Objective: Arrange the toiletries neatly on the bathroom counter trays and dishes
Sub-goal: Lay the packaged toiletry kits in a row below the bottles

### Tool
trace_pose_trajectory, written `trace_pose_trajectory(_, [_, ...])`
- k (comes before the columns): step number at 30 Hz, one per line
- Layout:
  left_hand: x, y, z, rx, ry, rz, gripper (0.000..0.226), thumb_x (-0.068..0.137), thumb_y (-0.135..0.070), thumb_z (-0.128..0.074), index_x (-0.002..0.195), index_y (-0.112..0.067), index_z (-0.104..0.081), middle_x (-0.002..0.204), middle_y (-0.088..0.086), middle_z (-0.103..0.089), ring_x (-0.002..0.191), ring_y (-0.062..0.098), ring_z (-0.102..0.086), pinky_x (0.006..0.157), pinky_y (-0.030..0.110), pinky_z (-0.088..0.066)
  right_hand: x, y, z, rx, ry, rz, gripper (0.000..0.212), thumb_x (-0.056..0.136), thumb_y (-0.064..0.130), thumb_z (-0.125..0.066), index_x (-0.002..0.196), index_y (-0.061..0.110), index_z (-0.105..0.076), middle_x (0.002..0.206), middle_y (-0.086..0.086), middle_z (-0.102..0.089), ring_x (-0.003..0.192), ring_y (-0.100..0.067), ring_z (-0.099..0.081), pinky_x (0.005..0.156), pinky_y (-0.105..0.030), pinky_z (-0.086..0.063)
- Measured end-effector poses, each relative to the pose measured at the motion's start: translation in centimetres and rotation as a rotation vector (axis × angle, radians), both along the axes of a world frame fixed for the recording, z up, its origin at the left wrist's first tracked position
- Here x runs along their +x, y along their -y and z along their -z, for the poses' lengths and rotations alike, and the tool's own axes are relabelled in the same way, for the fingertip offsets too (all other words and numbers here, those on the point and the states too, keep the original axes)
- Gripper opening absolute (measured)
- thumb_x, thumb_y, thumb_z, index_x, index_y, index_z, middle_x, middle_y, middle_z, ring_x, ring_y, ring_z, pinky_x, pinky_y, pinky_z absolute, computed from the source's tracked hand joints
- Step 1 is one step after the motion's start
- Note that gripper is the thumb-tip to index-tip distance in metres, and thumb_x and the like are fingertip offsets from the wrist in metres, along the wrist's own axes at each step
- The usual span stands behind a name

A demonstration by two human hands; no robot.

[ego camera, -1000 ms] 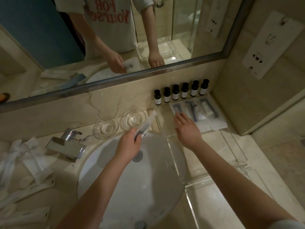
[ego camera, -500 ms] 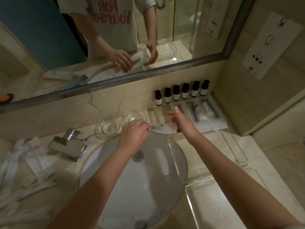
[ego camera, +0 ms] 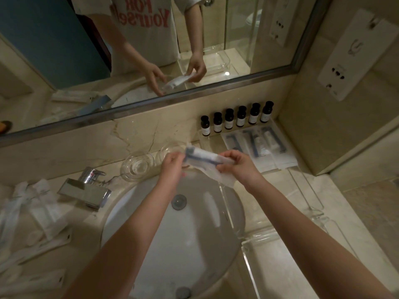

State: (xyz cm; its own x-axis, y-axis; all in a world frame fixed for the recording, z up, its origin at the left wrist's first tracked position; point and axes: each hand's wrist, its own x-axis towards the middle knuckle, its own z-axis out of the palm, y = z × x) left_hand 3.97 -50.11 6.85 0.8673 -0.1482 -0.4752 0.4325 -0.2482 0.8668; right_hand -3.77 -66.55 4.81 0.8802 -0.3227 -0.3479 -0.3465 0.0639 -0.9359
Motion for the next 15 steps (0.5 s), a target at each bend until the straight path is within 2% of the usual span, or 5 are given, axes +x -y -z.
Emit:
trace_pose_trajectory(3, [0.5,0.9,0.2,-0.125,-0.108,0.094,0.005,0.091,-0.021,-0.057,0.095,-0.019,-0.06,0.105,0.008,-0.063,0.088,0.02,-0.062,0.068,0.027,-0.049,-0.2,0.3,0.0,-0.091,-0.013,-0.023,0.02,0.074,0.0,-0.072,0.085,0.014,-0.062,0.081,0.001,-0.061,0.072,-0.012,-0.057,0.062,-0.021,-0.049])
trace_pose_trajectory(6, [1.5,2.3,0.7,-0.003,-0.012,0.126,0.009,0.089,-0.011,-0.059,0.096,-0.017,-0.058,0.096,0.005,-0.062,0.085,0.02,-0.059,0.07,0.028,-0.049,-0.2,1.2,0.6,-0.292,-0.009,-0.047,0.015,0.079,0.01,-0.071,0.092,0.014,-0.067,0.089,-0.002,-0.067,0.081,-0.015,-0.062,0.075,-0.03,-0.052])
trace_pose_trajectory(9, [3.1,4.2,0.5,0.081,0.071,0.154,0.01,0.089,-0.008,-0.058,0.095,-0.016,-0.056,0.081,-0.001,-0.055,0.066,0.014,-0.051,0.06,0.024,-0.043,-0.5,3.1,0.9,-0.7,-0.003,-0.022,0.021,0.086,0.014,-0.061,0.106,0.013,-0.067,0.101,-0.005,-0.07,0.091,-0.02,-0.063,0.082,-0.035,-0.052])
trace_pose_trajectory(13, [5.6,6.9,1.1,0.202,0.126,0.335,0.027,0.088,-0.009,-0.059,0.114,-0.002,-0.059,0.089,0.011,-0.059,0.06,0.014,-0.048,0.055,0.023,-0.041,-0.7,6.2,1.6,-1.173,0.127,-0.025,0.029,0.079,0.007,-0.063,0.108,0.007,-0.067,0.105,-0.013,-0.07,0.098,-0.034,-0.063,0.079,-0.042,-0.052])
trace_pose_trajectory(15, [6.4,8.2,1.5,0.274,0.148,0.412,0.037,0.087,-0.014,-0.061,0.122,-0.003,-0.055,0.105,0.016,-0.063,0.079,0.021,-0.058,0.068,0.029,-0.046,-0.5,7.2,2.1,-1.235,0.019,-0.103,0.037,0.08,0.014,-0.063,0.117,0.012,-0.063,0.121,-0.012,-0.064,0.115,-0.034,-0.057,0.088,-0.048,-0.049])
